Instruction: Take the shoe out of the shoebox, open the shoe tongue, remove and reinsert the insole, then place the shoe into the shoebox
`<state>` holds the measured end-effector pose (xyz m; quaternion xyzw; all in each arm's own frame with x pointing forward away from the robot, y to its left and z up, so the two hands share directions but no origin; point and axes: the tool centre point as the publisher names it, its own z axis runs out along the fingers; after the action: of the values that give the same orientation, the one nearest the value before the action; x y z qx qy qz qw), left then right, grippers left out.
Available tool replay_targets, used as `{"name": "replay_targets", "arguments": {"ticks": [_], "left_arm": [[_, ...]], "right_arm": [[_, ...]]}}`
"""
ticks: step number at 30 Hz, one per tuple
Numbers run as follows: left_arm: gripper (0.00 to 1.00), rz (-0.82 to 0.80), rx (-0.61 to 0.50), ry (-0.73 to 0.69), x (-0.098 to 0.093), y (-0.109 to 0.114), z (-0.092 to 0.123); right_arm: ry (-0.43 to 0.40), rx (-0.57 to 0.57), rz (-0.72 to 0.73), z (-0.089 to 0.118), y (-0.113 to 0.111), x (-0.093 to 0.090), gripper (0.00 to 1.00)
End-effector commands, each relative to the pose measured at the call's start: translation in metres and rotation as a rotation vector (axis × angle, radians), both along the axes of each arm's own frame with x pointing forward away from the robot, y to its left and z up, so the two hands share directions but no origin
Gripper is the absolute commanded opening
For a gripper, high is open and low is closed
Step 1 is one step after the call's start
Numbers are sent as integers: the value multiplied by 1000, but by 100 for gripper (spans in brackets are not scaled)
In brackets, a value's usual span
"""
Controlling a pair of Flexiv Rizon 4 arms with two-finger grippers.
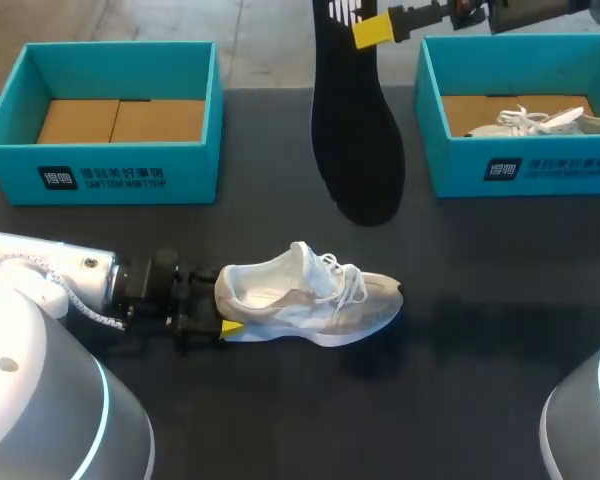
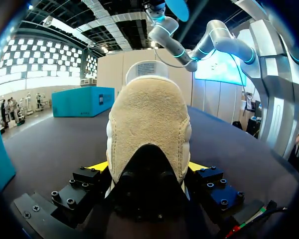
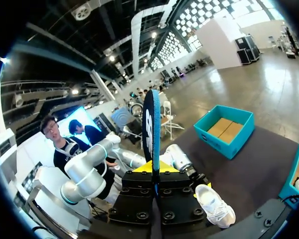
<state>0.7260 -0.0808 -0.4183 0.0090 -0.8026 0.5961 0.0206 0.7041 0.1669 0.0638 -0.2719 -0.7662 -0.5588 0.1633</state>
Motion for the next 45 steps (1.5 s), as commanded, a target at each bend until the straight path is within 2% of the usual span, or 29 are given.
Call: {"name": "replay_targets", "arguments": {"ticks": [1, 9, 20, 28, 45], "left_arm": [[0, 3, 1, -2, -2, -1, -2], [0, 3, 1, -2, -2, -1, -2], [0, 3, 1, -2, -2, -1, -2], [0, 3, 1, -2, -2, -1, -2], [0, 3, 1, -2, -2, -1, -2]], "right_arm": [[-8, 16, -33, 6, -14, -20, 0], [-3, 17, -64, 16, -20, -50, 0], [88, 24, -52, -4, -17, -75, 0], [122, 35, -48, -17, -13, -80, 0], [123, 35, -56, -17, -13, -80, 0]]}}
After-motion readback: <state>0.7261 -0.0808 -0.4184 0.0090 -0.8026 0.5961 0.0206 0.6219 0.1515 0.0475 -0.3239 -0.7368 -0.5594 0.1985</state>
